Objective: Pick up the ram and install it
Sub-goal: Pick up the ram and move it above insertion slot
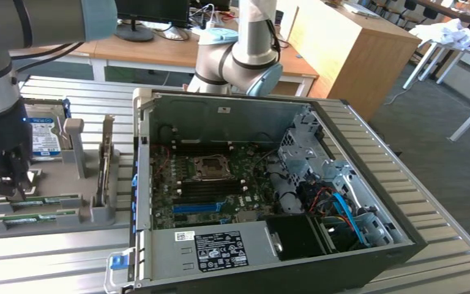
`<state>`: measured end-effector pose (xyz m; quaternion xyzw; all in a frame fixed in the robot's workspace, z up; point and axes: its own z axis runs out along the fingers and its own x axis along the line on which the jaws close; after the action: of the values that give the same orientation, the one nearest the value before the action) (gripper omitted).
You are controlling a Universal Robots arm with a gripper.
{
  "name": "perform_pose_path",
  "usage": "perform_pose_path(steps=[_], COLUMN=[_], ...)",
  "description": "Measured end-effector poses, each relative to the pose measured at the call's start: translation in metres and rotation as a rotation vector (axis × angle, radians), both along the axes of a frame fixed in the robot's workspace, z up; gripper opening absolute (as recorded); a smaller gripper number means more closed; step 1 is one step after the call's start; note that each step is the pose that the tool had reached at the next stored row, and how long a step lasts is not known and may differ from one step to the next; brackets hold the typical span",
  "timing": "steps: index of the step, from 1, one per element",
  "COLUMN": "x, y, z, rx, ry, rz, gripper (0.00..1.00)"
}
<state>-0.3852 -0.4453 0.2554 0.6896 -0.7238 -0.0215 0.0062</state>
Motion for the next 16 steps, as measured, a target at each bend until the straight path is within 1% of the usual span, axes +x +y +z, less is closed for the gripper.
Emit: perform_pose_path(steps=[9,14,16], x=[0.0,0.0,0.0], y=[0.0,-0.0003,-0.0022], z=[-0.0104,-0.0112,-0.0114], rx=[0.0,0.0,0.0001], ry=[-0.0012,-0.0015,-0.0016], rz=[0.0,0.0,0.0], gripper=[0.3,0.3,0.3])
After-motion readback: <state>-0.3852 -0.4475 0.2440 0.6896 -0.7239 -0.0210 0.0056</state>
